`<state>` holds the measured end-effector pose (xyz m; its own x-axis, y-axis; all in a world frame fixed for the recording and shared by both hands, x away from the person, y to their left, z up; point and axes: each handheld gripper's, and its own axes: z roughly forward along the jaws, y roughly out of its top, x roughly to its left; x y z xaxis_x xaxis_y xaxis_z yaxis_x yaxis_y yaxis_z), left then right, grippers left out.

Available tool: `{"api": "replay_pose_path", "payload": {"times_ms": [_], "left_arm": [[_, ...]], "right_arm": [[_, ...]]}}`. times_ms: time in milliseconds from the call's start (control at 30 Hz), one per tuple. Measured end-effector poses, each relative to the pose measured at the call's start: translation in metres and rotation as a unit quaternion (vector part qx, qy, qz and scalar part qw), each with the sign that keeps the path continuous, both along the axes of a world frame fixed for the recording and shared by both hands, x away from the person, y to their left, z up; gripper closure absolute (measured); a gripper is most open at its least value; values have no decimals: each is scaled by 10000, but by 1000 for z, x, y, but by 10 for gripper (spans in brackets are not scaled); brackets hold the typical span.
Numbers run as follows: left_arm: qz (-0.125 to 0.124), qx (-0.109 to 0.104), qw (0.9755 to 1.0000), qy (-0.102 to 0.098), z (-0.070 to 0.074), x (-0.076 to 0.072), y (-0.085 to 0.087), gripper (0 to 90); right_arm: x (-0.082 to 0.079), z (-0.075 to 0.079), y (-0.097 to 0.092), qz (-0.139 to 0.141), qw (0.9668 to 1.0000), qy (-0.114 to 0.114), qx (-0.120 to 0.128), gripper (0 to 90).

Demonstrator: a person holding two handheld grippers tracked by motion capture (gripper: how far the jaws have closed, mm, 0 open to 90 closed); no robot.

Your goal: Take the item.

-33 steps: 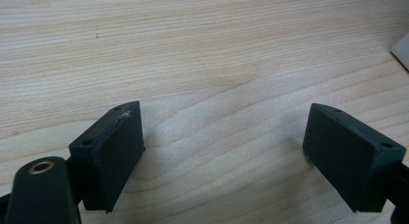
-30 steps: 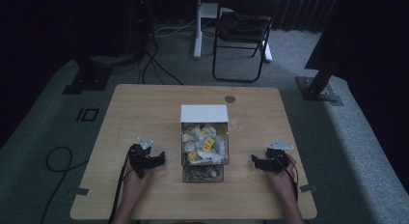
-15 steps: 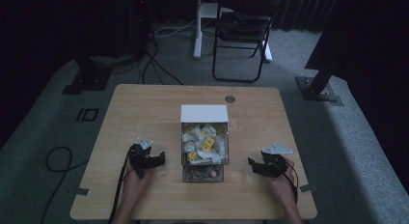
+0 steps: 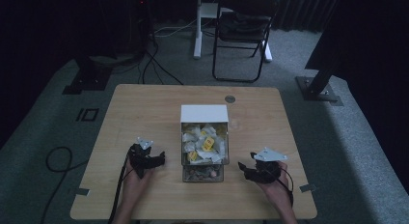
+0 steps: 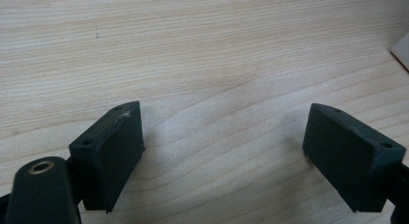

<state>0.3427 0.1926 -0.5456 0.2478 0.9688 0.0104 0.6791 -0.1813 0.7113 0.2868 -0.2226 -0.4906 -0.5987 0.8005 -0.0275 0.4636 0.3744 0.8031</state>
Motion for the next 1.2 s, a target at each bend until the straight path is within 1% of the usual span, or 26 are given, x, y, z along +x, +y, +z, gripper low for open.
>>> {"api": "replay_pose_path", "payload": {"times_ms": [367,533,567,667,733,867,967,1200], "left_arm": [[1,0,10000,-1,0,0,0,152],[-1,2,10000,0,0,0,0,152],[-14,16,10000,-1,0,0,0,151],[-14,15,10000,-2,0,0,0,152],[-14,15,10000,-1,0,0,0,152],[-15,16,10000,-1,0,0,0,152],[-14,15,10000,-1,0,0,0,151],[-15,18,10000,1,0,0,0,151]], "right_arm": [[-15,13,20,355,9992,-176,70,360],[-22,18,25,540,9981,-267,121,430],[-24,20,27,565,9978,-300,146,462],[-28,22,31,684,9969,-349,168,511],[-31,24,35,752,9964,-366,163,526],[-37,28,43,913,9946,-463,162,534],[-40,29,47,1003,9934,-532,185,559],[-43,25,62,1291,9902,-494,198,610]]}}
